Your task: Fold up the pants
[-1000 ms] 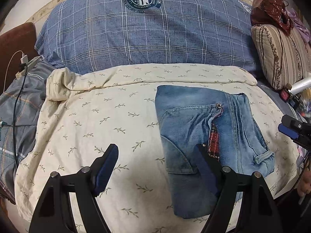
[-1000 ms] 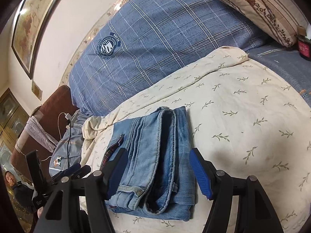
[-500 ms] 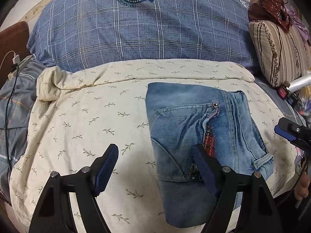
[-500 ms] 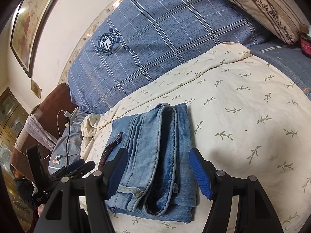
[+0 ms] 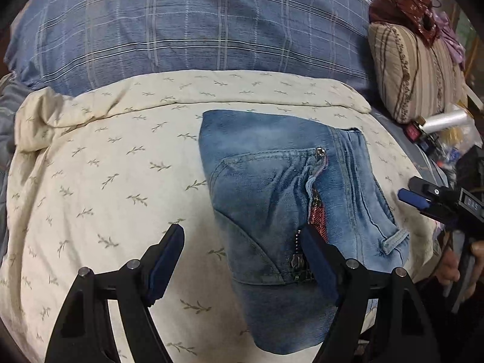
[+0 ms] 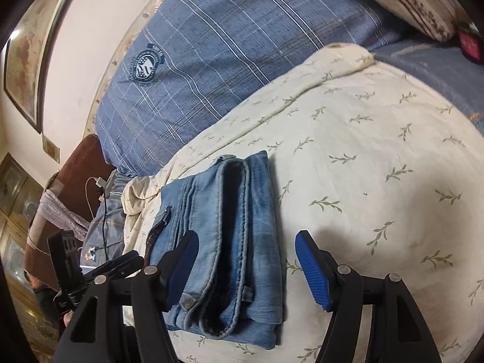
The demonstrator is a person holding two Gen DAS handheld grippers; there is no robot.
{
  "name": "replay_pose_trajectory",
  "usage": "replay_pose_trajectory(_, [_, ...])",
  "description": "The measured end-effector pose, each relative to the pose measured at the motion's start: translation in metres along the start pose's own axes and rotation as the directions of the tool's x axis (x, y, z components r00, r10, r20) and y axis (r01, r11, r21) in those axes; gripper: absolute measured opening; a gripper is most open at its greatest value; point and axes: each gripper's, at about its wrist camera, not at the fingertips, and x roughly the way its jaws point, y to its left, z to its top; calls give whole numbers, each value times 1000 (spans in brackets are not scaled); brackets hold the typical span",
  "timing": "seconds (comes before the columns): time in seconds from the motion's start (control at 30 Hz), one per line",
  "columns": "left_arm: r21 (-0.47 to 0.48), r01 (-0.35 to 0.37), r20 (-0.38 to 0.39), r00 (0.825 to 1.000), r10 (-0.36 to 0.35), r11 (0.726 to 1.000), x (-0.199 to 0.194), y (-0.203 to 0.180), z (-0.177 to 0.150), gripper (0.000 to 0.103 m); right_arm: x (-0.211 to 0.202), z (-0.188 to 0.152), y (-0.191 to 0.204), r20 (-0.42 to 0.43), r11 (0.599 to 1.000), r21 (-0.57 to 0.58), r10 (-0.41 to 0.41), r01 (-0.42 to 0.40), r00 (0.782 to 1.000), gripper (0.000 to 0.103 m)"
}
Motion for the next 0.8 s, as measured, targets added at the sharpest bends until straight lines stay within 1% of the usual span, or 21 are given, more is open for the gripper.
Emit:
replay_pose_trajectory(0.07, [10, 27, -17, 1000, -27, 1000, 1, 3, 3, 80, 7, 2, -3, -26, 1000, 20, 20, -19, 999, 70])
replay_pose_trajectory(0.13, [14, 66, -34, 997, -65, 998, 3, 7, 5, 80, 17, 3, -6, -72, 999, 40, 30, -28, 997, 70])
replay_pose_trajectory(0.23, [3, 126, -48, 991, -125, 992, 7, 15, 8, 80, 28, 4, -8, -113, 999, 34, -2, 6, 994, 70])
replay_pose_trajectory(0.3, [-11, 169, -58, 984, -169, 986, 14, 18, 10, 80, 34, 5, -8, -138, 999, 33, 8, -4, 990, 70])
replay_pose_trajectory(0.33, [-20, 204, -65, 977, -204, 979, 18, 20, 12, 80, 39, 6, -9, -155, 999, 36, 19, -14, 988, 70])
replay_pose_trajectory(0.4, [-50, 239, -64, 968, -241, 970, 25, 25, 15, 80, 44, 6, -10, -172, 999, 39, 36, -29, 984, 70])
replay_pose_trajectory(0.47, [-83, 290, -58, 954, -295, 953, 31, 30, 17, 80, 53, 6, -4, -203, 998, 29, 65, -60, 977, 71])
replay_pose_trajectory(0.53, [-125, 336, -62, 937, -345, 934, 39, 38, 19, 80, 58, 5, 2, -217, 998, -1, 66, -68, 974, 71])
replay_pose_trajectory(0.67, [-176, 382, -59, 916, -397, 907, 52, 48, 22, 80, 63, 3, 8, -231, 997, -34, 66, -76, 971, 71])
replay_pose_trajectory(0.8, [-204, 431, -46, 893, -448, 879, 61, 50, 26, 80, 66, 3, 5, -230, 996, -17, 78, -84, 970, 71])
